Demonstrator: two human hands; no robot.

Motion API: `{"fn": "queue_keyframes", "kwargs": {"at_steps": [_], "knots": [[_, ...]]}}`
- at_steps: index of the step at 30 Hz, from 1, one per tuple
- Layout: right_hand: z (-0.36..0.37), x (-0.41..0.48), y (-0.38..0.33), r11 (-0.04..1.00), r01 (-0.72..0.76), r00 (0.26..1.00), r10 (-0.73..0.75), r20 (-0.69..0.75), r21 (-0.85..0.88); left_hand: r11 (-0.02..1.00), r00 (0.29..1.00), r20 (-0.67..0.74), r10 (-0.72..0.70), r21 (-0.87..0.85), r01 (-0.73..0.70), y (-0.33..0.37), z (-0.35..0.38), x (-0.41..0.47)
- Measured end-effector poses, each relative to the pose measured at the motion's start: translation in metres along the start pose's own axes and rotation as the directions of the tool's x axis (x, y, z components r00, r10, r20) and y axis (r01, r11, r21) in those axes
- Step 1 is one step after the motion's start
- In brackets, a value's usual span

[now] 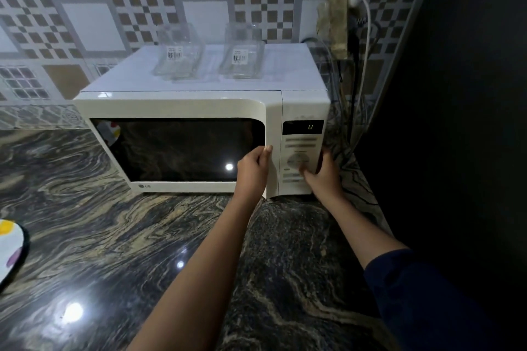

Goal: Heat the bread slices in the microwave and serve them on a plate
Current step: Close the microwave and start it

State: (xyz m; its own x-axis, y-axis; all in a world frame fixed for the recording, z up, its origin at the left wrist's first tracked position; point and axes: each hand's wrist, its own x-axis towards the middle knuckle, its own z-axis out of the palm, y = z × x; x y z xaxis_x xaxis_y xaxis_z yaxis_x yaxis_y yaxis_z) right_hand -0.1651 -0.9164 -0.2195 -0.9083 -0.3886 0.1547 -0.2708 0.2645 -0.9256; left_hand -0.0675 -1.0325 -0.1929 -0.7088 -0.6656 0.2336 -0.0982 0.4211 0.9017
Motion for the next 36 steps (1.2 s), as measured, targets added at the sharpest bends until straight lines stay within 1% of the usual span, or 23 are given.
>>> {"fn": "queue_keyframes", "kwargs": {"at_steps": [6, 13, 17, 21, 25, 28, 29, 31, 33, 36], "knots": [[-0.001, -0.001, -0.005, 0.999, -0.014, 1.000, 0.013, -0.009, -0.046, 1.000, 1.000, 0.016, 0.009, 0.027, -0.010, 0.000, -0.003, 0.001], [-0.001, 0.001, -0.011, 0.995, -0.085, 0.996, 0.086, 0.004, -0.052, 0.996, 1.000, 0.024, 0.002, 0.088, -0.005, 0.004, -0.006, -0.001], [-0.004, 0.002, -0.019, 0.985, -0.105, 0.994, 0.109, 0.020, -0.140, 0.993, 0.999, 0.025, -0.047, 0.108, 0.044, 0.010, -0.006, -0.001], [-0.009, -0.016, -0.017, 0.969, -0.098, 0.991, 0.117, 0.071, -0.226, 0.965, 0.997, 0.022, -0.075, 0.255, 0.067, 0.001, 0.001, -0.019], [-0.003, -0.050, 0.021, 0.948, -0.054, 0.981, 0.108, 0.158, -0.314, 0.910, 0.992, 0.023, -0.124, 0.401, 0.104, -0.044, 0.007, -0.060], [0.002, -0.073, 0.054, 0.888, 0.004, 0.961, 0.124, 0.247, -0.459, 0.879, 0.977, 0.101, -0.186, 0.461, 0.120, -0.073, 0.011, -0.087], [0.003, -0.080, 0.065, 0.855, 0.033, 0.955, 0.126, 0.269, -0.517, 0.850, 0.969, 0.139, -0.204, 0.516, 0.105, -0.080, 0.013, -0.096], [0.006, -0.092, 0.084, 0.745, 0.129, 0.950, 0.097, 0.298, -0.655, 0.750, 0.959, 0.198, -0.203, 0.661, 0.022, -0.095, 0.018, -0.110], [0.008, -0.100, 0.097, 0.640, 0.205, 0.955, 0.036, 0.295, -0.740, 0.667, 0.968, 0.194, -0.157, 0.744, -0.041, -0.105, 0.021, -0.120], [0.010, -0.098, 0.102, 0.594, 0.222, 0.958, 0.014, 0.285, -0.773, 0.643, 0.973, 0.189, -0.136, 0.764, -0.058, -0.109, 0.022, -0.118]]}}
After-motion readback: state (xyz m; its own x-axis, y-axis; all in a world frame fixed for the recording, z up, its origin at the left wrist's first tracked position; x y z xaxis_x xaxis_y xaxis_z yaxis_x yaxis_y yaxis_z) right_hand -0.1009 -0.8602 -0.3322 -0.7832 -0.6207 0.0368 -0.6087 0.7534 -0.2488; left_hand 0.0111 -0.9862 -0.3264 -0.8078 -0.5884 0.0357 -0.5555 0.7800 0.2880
